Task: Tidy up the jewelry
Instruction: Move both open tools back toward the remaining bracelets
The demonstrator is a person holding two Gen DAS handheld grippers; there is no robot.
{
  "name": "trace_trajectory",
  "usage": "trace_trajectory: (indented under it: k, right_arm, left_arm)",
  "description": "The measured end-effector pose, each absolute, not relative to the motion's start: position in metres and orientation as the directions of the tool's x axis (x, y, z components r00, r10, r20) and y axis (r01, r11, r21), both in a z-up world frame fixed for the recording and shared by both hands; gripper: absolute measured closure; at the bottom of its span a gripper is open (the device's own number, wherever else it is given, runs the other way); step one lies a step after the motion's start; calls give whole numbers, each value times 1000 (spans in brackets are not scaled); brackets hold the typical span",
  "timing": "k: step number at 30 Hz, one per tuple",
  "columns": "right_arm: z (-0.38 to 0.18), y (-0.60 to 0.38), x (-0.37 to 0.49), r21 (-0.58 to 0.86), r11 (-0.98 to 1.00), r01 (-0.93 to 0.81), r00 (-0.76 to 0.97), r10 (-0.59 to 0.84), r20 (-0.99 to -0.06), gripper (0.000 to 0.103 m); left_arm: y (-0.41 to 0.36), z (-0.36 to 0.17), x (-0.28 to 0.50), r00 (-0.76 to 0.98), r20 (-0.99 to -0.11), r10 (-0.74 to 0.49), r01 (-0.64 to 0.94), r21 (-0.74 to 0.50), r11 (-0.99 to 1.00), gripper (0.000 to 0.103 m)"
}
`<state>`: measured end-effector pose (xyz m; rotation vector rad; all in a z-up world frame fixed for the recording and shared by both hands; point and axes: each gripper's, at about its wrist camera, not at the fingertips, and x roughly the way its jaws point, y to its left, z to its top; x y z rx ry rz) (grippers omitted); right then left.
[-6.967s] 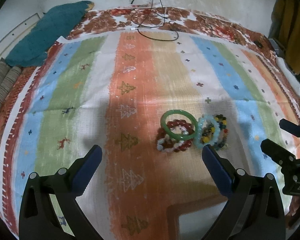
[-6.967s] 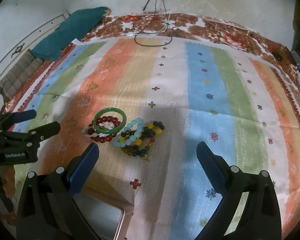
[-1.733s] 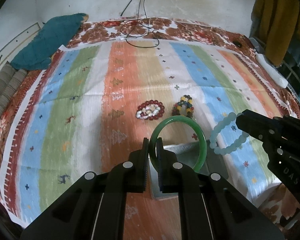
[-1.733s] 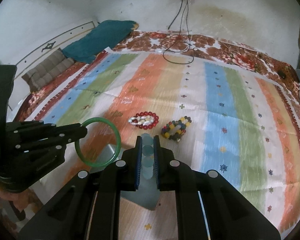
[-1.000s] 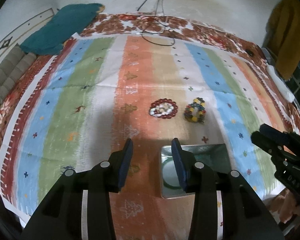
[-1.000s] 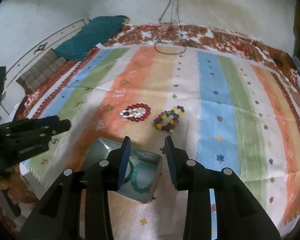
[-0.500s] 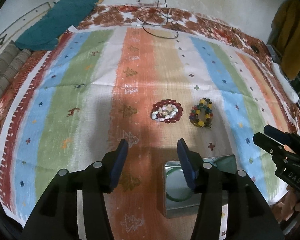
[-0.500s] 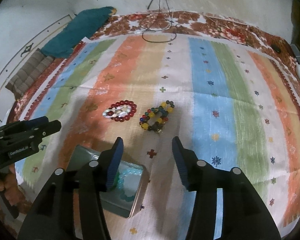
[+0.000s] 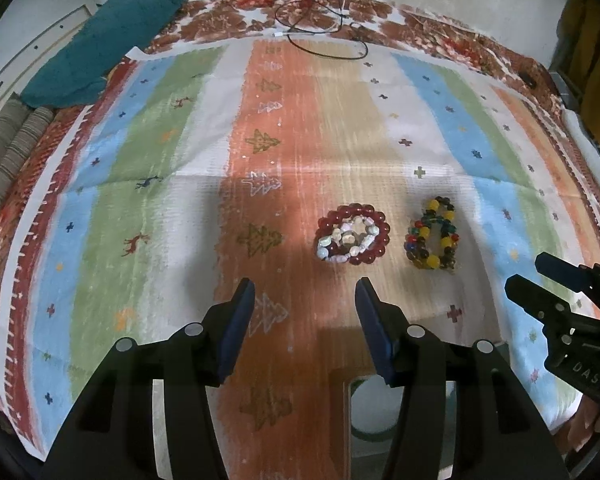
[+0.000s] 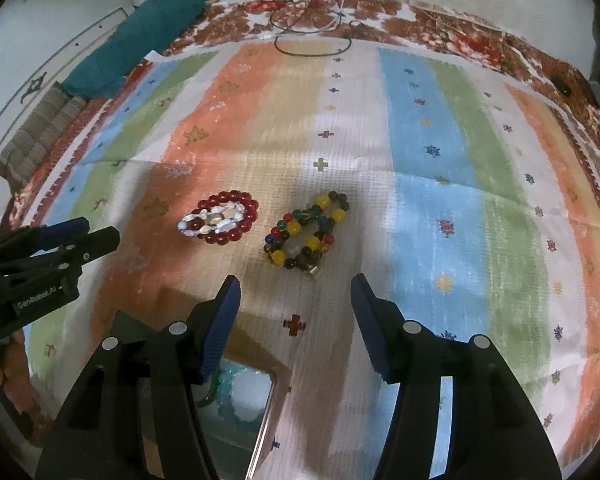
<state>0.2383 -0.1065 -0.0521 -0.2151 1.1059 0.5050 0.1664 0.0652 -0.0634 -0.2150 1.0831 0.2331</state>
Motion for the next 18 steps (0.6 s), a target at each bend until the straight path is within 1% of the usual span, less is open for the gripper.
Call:
trace_trajectory:
  k: [8,18]
  right_arm:
    - [-65,-99,252,69,877,-476,333,253,-908,46]
    - [-80,-95,268,63,887,-458,308,225,-924,46]
  left_arm:
    - [73,-84,185,409,-909,84,-303,-48,952,50]
    - [72,-94,203,401,-914,65,-282,-56,958,49]
